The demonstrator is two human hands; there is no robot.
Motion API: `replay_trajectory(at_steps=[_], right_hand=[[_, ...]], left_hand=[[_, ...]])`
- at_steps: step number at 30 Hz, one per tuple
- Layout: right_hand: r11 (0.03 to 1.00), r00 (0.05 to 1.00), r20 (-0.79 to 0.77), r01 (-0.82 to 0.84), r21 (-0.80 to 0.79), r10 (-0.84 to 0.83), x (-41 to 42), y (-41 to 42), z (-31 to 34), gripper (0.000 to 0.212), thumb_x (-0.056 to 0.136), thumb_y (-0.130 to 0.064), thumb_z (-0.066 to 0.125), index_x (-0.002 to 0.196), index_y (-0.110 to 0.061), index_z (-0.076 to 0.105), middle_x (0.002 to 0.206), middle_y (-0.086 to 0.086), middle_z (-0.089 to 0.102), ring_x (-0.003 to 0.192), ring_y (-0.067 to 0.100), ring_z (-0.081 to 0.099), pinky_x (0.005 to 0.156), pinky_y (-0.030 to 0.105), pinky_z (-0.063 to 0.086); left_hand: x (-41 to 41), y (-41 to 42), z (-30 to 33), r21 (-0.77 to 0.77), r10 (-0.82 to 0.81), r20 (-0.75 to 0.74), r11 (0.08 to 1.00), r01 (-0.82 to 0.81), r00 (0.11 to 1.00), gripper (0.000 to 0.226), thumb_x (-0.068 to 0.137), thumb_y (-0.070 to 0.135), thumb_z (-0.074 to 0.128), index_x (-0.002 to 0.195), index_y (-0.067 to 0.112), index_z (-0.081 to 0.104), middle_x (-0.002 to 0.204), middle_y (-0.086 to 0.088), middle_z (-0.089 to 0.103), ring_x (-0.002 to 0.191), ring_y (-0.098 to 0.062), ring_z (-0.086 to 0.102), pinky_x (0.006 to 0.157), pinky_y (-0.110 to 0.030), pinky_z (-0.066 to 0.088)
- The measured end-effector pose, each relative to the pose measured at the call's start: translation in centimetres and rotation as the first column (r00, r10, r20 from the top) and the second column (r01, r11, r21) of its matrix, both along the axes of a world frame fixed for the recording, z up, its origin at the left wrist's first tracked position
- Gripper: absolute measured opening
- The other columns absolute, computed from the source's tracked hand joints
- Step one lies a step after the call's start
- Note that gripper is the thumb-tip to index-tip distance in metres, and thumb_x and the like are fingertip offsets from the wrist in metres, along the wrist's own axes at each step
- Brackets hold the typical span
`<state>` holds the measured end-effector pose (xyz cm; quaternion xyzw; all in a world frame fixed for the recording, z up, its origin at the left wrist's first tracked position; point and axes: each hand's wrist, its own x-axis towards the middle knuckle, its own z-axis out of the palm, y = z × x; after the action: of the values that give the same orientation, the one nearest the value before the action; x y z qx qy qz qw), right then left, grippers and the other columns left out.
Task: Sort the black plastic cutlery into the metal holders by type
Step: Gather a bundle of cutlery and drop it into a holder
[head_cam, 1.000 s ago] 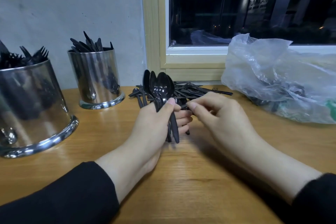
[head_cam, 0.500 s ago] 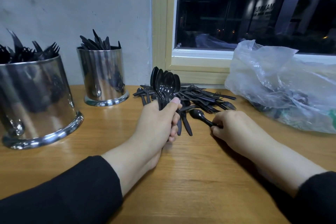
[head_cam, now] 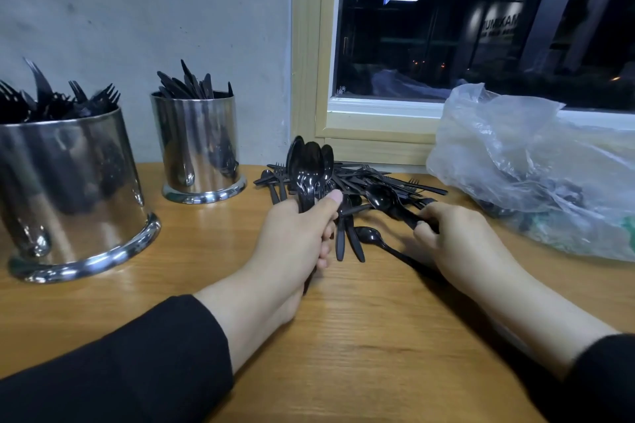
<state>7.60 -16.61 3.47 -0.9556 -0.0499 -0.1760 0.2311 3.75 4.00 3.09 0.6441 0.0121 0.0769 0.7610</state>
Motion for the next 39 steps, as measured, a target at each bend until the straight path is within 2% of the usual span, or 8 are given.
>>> replay_trajectory(at_steps=[6, 12, 17, 21, 31, 34, 37, 39], right_hand=[[0.843, 0.952, 0.078, -0.298, 0.448, 0.296, -2.1, 1.9, 0.5, 0.02, 0.1, -0.022, 0.058, 0.085, -0.025, 0.07, 0.061, -0.009, 0.061, 0.059, 0.005, 0.053, 0.059, 0.019, 0.04], [0.795, 0.844, 0.01, -0.508, 0.331, 0.536, -3.1, 3.7, 0.1, 0.02, 0.101, -0.021, 0.058, 0.088, -0.026, 0.073, 0.072, -0.011, 0.067, 0.066, 0.004, 0.056, 0.068, 0.023, 0.045], [0.93, 0.941, 0.104, -0.335, 0.149, 0.322, -1.1, 2.0, -0.3, 0.013, 0.098, -0.035, 0.062, 0.099, -0.029, 0.073, 0.09, -0.016, 0.066, 0.08, -0.008, 0.057, 0.069, 0.009, 0.037], [0.967, 0.974, -0.058, -0.226, -0.12, 0.22, 0.4, 0.3, -1.4, 0.035, 0.091, -0.049, 0.067, 0.118, -0.027, 0.068, 0.1, -0.012, 0.057, 0.083, 0.001, 0.052, 0.074, 0.022, 0.036], [0.956, 0.98, -0.032, -0.2, -0.217, 0.197, 0.5, 1.7, -2.0, 0.016, 0.092, -0.036, 0.064, 0.092, -0.02, 0.068, 0.091, -0.005, 0.057, 0.088, 0.019, 0.059, 0.072, 0.032, 0.045], [0.973, 0.987, -0.008, -0.162, -0.164, 0.163, 0.3, 1.4, -1.5, 0.016, 0.091, -0.037, 0.063, 0.088, -0.022, 0.063, 0.085, -0.004, 0.063, 0.084, 0.023, 0.059, 0.068, 0.033, 0.043], [0.984, 0.984, 0.073, -0.169, 0.063, 0.164, -0.2, 1.1, -0.9, 0.015, 0.098, -0.03, 0.054, 0.086, -0.022, 0.059, 0.075, -0.004, 0.064, 0.073, 0.016, 0.056, 0.063, 0.032, 0.041], [0.952, 0.968, 0.12, -0.241, 0.188, 0.222, -0.8, 1.5, -0.7, 0.019, 0.101, -0.028, 0.052, 0.084, -0.023, 0.058, 0.067, -0.005, 0.062, 0.064, 0.008, 0.054, 0.058, 0.02, 0.038]], left_hand=[[0.2, -0.1, -0.3, -0.083, 0.007, -0.021, 0.996, -0.008, 1.0, 0.034, 0.095, 0.041, 0.07, 0.092, 0.007, 0.068, 0.054, 0.011, 0.043, 0.048, -0.008, 0.035, 0.046, -0.023, 0.03], [0.0, -0.8, -0.3, -0.091, -0.114, 0.054, 0.989, 0.119, 0.992, 0.027, 0.094, 0.03, 0.074, 0.093, 0.006, 0.062, 0.06, 0.003, 0.034, 0.052, -0.011, 0.03, 0.045, -0.022, 0.029], [-0.3, -0.7, 0.3, -0.001, -0.007, 0.062, 1.0, 0.007, 0.998, 0.032, 0.098, 0.037, 0.066, 0.079, 0.012, 0.063, 0.052, -0.001, 0.042, 0.043, -0.015, 0.037, 0.046, -0.023, 0.033], [0.0, -0.5, 0.2, 0.105, 0.103, 0.086, 0.988, -0.112, 0.991, 0.041, 0.096, 0.047, 0.066, 0.063, 0.022, 0.059, 0.06, 0.003, 0.057, 0.057, -0.012, 0.055, 0.061, -0.027, 0.043], [-0.7, -1.2, -1.0, 0.251, -0.051, 0.075, 0.968, 0.03, 0.996, 0.025, 0.101, 0.029, 0.063, 0.084, 0.01, 0.062, 0.064, -0.002, 0.058, 0.058, -0.012, 0.061, 0.062, -0.028, 0.055], [-0.7, -1.0, -0.6, 0.208, 0.027, 0.136, 0.977, -0.055, 0.99, 0.035, 0.103, 0.03, 0.06, 0.085, 0.0, 0.063, 0.058, -0.001, 0.051, 0.052, -0.015, 0.053, 0.056, -0.03, 0.049], [-0.5, -0.5, -0.2, 0.088, 0.08, 0.157, 0.992, -0.094, 0.984, 0.029, 0.099, 0.029, 0.067, 0.076, 0.014, 0.06, 0.055, 0.005, 0.037, 0.049, -0.013, 0.036, 0.052, -0.03, 0.037], [-0.5, -0.3, -0.2, 0.028, 0.087, 0.133, 0.995, -0.092, 0.987, 0.023, 0.098, 0.029, 0.069, 0.089, 0.007, 0.068, 0.053, 0.009, 0.035, 0.048, -0.012, 0.033, 0.051, -0.029, 0.034]])
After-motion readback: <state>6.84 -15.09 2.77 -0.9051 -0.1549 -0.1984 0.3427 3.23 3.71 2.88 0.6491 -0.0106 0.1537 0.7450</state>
